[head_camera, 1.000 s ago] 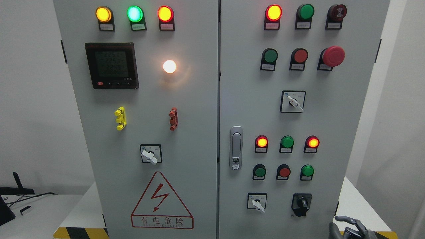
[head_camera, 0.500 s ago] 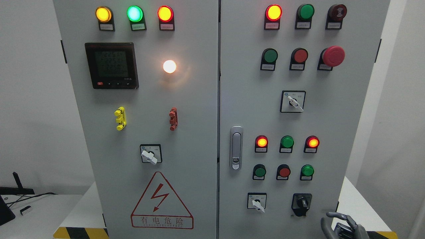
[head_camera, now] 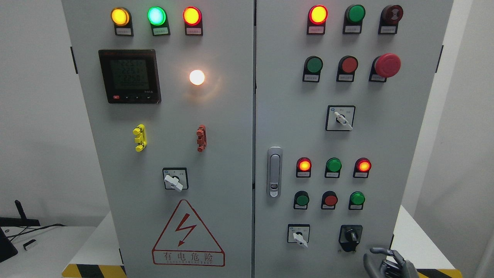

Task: Trip black knob to open circuit
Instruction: 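Raise the right hand up toward the black rotary knob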

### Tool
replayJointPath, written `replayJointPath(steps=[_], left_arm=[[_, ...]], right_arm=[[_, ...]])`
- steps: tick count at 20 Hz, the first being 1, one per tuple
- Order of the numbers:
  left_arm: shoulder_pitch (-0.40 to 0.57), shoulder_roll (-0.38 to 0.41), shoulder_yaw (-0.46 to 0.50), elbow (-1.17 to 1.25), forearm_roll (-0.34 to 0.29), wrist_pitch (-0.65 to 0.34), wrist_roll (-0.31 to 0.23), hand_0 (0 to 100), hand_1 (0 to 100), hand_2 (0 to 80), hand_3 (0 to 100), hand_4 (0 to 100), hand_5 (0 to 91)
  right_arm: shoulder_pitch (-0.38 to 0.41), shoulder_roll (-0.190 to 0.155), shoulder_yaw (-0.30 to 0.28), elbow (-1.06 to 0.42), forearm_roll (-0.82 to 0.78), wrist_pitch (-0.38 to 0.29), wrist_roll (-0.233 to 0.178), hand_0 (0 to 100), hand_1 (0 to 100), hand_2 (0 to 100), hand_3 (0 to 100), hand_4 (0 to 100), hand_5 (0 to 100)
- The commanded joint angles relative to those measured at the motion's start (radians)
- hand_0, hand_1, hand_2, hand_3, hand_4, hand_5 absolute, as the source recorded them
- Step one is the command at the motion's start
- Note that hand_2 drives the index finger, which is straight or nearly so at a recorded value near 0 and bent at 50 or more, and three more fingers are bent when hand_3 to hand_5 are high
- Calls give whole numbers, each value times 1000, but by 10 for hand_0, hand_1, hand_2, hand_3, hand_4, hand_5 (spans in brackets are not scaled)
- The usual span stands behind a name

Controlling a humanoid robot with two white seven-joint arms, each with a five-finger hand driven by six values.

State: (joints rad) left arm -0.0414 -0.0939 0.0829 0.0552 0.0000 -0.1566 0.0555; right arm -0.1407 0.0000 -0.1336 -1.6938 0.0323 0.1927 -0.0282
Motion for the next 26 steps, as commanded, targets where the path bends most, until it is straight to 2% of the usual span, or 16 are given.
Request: replayJointPath(steps=[1, 26], left_arm=[[0, 0, 0, 0, -31, 0, 0, 120, 389, 0, 0, 0, 0], [0, 0, 0, 0, -31, 0, 0, 120, 389, 0, 0, 0, 0]], right_arm=[[-2, 25, 45, 2, 6, -1, -1, 376, 725, 446, 1000, 994, 964], [-17, 26, 55, -18, 6, 1, -1, 383, 742, 456, 1000, 990, 964]])
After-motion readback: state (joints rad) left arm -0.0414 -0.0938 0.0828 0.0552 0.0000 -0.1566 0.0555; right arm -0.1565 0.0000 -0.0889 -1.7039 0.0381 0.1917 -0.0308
